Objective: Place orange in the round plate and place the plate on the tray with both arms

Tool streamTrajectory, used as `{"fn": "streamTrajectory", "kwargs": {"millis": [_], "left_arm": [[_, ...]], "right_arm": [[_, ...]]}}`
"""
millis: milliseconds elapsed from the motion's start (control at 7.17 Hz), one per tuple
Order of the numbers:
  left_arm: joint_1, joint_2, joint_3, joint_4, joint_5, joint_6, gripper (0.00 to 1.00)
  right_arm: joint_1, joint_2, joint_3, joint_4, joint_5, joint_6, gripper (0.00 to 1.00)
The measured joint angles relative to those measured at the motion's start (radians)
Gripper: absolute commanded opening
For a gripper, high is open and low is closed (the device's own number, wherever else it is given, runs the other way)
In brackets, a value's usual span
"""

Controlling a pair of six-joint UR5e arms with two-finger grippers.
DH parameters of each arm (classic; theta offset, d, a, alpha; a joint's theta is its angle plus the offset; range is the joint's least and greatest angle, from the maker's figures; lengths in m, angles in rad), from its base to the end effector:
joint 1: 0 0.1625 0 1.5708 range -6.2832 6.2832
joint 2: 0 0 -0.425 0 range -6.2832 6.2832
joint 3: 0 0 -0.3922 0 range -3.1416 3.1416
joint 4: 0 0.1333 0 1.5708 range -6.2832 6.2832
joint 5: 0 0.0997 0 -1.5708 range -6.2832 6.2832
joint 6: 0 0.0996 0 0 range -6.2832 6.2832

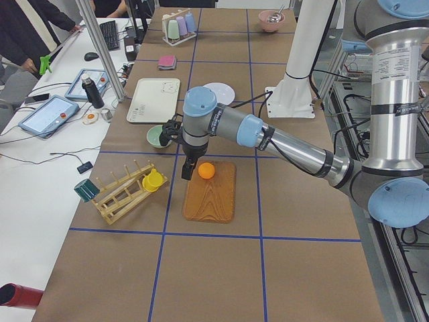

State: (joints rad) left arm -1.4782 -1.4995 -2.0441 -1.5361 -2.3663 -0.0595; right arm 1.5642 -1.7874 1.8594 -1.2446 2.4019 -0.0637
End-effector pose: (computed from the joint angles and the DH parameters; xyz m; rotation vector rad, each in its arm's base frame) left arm -0.0204 -0.4526 0.4622 0.2870 0.8108 0.1771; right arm 0.0570 -0.4182 0.5726 0.3986 -0.8097 -0.2309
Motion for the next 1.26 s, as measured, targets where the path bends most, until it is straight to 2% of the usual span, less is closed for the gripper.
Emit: {"fn": "streamTrajectory", "kwargs": {"millis": [279,419,698,977,1256], "left_arm": [[0.082,-0.002,0.016,-0.092,0.005,-0.048,0.99],[0.149,0.001,0.039,-0.172,0.026,-0.145,0.99],[0.327,0.007,0.112,-0.403,0.144,-0.392,0.99],[0.485,0.007,0.181,-0.547,0.268,-0.561,0.99],[0.599,0.007,0.212,-0.617,0.358,-0.665,0.99]], "right_arm": [[-0.089,0.008,0.045,0.024,0.013,0.218,1.0],[-0.172,0.009,0.089,0.026,-0.039,0.375,1.0],[-0.298,0.008,0.149,0.027,-0.14,0.577,1.0],[-0.323,0.007,0.159,0.027,-0.161,0.612,1.0],[-0.326,0.007,0.16,0.028,-0.162,0.616,1.0]]}}
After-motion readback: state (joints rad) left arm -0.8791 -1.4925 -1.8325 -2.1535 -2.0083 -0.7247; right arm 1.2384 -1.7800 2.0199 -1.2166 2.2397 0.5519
